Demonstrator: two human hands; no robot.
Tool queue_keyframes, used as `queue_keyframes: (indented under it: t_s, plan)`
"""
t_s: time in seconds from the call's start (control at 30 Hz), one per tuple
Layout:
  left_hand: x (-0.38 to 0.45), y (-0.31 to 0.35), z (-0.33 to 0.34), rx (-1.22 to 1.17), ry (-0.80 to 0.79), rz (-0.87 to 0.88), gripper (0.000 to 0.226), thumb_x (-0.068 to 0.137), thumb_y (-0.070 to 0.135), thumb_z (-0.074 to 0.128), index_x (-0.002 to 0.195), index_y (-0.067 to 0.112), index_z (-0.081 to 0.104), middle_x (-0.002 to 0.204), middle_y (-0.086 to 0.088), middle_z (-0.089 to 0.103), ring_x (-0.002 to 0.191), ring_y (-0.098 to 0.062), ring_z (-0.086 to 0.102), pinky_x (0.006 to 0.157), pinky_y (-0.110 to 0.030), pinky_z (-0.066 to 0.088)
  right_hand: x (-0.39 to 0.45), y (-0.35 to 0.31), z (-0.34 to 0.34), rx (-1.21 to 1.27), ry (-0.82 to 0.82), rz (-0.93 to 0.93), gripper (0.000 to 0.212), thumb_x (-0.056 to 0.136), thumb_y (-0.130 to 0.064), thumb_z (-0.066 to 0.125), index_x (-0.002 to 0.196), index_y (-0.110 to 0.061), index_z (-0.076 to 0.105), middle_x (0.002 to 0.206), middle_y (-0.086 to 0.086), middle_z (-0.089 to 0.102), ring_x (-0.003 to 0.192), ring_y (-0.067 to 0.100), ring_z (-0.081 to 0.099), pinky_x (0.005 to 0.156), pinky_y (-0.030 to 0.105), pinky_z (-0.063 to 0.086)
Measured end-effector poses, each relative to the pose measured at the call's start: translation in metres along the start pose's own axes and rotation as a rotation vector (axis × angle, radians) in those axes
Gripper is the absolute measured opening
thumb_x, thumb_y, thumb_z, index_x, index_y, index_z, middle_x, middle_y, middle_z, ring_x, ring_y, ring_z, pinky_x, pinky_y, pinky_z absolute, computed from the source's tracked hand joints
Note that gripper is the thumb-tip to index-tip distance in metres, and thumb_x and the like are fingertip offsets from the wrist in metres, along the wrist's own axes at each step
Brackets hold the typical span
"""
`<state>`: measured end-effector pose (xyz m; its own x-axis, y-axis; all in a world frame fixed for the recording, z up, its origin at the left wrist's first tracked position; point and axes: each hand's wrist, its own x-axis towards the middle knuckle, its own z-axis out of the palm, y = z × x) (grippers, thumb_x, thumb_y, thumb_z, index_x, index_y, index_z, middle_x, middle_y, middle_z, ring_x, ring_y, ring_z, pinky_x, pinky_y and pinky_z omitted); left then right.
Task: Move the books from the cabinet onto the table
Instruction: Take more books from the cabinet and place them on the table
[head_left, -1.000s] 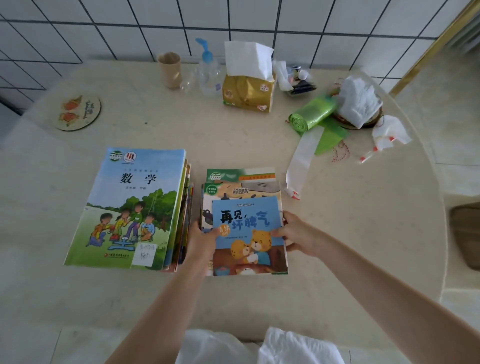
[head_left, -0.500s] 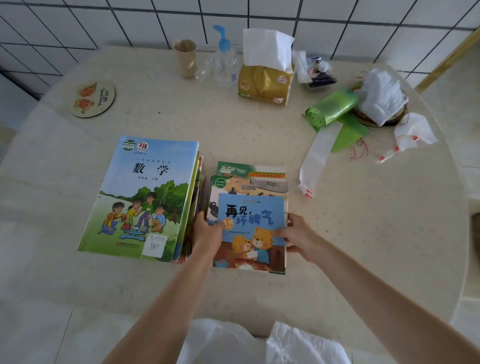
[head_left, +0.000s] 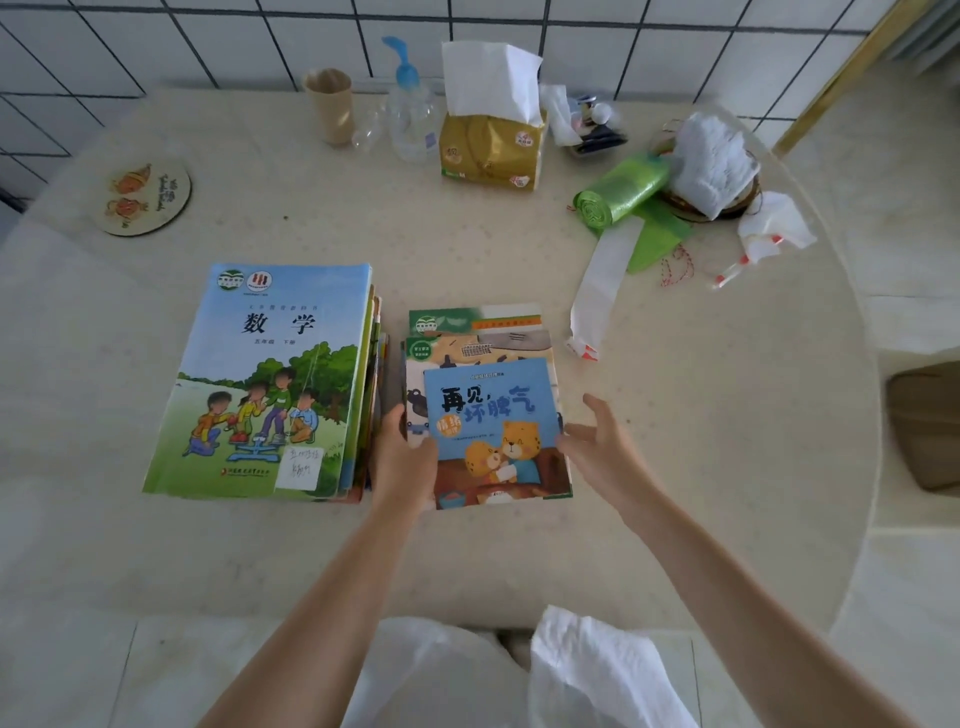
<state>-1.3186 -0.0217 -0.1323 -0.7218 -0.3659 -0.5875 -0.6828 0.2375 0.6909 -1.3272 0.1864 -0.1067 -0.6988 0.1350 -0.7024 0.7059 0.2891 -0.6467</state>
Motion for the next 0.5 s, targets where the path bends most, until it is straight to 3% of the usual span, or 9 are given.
queue_keyframes:
  t_s: [0.1, 0.2, 0.3, 0.37, 0.5]
  plan:
    - [-0.014, 0.006, -0.005, 0.104, -0.022, 0.141, 0.057, 0.095, 0.016, 0.053, 0.147, 0.021, 0.03, 0.14, 0.003, 0.047, 0.12, -0.015, 0.051, 0.079, -0.028, 0.056, -0.023, 0.008, 0.004, -0.03, 0.019, -0.013, 0.061, 0.09, -0.014, 0.055, 0.145, -0.018, 0.029, 0.134, 0.004, 0.057, 0.109, 0.02, 0.06, 0.081, 0.032, 0.049]
    - [-0.029, 0.013, -0.011, 0.24, -0.019, 0.305, 0.056, 0.093, 0.013, 0.057, 0.145, 0.017, 0.034, 0.13, 0.013, 0.045, 0.114, -0.005, 0.046, 0.08, -0.005, 0.041, -0.044, 0.019, 0.015, -0.035, 0.071, -0.017, 0.051, 0.091, -0.01, 0.054, 0.139, -0.014, 0.039, 0.13, 0.004, 0.06, 0.104, 0.02, 0.059, 0.075, 0.03, 0.047]
    - [-0.039, 0.004, -0.014, 0.299, -0.087, 0.471, 0.054, 0.09, 0.011, 0.059, 0.139, 0.019, 0.041, 0.138, 0.003, 0.049, 0.124, -0.014, 0.049, 0.102, -0.023, 0.039, -0.065, 0.038, 0.029, -0.061, 0.157, -0.048, 0.043, 0.09, -0.009, 0.056, 0.132, -0.015, 0.046, 0.127, 0.005, 0.063, 0.105, 0.023, 0.062, 0.079, 0.031, 0.049]
    - [-0.046, -0.004, -0.018, 0.301, -0.175, 0.552, 0.05, 0.089, 0.01, 0.059, 0.136, 0.022, 0.045, 0.136, 0.006, 0.052, 0.121, -0.017, 0.054, 0.104, -0.037, 0.045, -0.08, 0.048, 0.039, -0.07, 0.208, -0.046, 0.043, 0.09, -0.009, 0.058, 0.132, -0.014, 0.048, 0.126, 0.008, 0.063, 0.107, 0.027, 0.062, 0.088, 0.035, 0.05]
    - [-0.063, -0.021, -0.036, 0.343, -0.418, 0.684, 0.042, 0.087, 0.006, 0.059, 0.125, 0.023, 0.055, 0.118, 0.009, 0.062, 0.11, -0.004, 0.057, 0.099, -0.029, 0.047, -0.116, 0.065, 0.062, -0.039, 0.353, -0.015, 0.048, 0.091, -0.009, 0.058, 0.137, -0.011, 0.043, 0.124, 0.01, 0.061, 0.108, 0.028, 0.062, 0.091, 0.034, 0.047]
